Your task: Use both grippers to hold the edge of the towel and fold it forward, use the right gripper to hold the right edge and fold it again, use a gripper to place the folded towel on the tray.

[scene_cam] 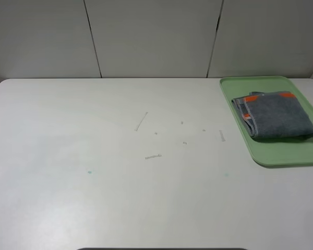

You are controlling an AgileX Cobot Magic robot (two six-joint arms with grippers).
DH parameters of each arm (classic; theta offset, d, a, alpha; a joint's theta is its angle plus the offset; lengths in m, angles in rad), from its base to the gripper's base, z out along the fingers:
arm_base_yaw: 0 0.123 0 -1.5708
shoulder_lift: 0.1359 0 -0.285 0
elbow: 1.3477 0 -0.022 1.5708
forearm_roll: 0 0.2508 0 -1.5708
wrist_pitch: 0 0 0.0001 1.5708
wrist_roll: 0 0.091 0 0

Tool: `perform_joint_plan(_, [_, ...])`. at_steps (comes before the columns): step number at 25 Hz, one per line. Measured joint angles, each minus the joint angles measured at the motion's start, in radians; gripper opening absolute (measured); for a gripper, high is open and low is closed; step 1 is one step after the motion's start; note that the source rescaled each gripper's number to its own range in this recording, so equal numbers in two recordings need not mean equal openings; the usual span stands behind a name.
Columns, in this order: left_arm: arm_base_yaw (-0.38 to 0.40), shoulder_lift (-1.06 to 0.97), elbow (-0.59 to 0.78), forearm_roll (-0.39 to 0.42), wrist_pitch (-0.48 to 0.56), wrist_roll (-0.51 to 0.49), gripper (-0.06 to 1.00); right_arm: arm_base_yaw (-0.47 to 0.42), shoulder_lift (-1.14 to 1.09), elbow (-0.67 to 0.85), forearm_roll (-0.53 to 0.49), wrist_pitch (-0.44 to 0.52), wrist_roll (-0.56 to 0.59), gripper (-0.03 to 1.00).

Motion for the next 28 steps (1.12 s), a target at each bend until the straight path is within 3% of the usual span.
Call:
perform_joint_plan(12, [0.000, 0.000, 0.000, 0.000, 0.000, 0.000, 0.98, 0.003, -0.605, 0.148, 0.051, 0.005, 0.064, 1.00])
perform_joint_plan(18, [0.000, 0.000, 0.000, 0.000, 0.000, 0.000, 0.98, 0.003, -0.831, 0.172, 0.019, 0.005, 0.044, 1.00])
perform_joint_plan(28, [0.000, 0.000, 0.000, 0.001, 0.000, 0.000, 0.98, 0.003, -1.013, 0.231, -0.116, -0.194, -0.001, 1.00])
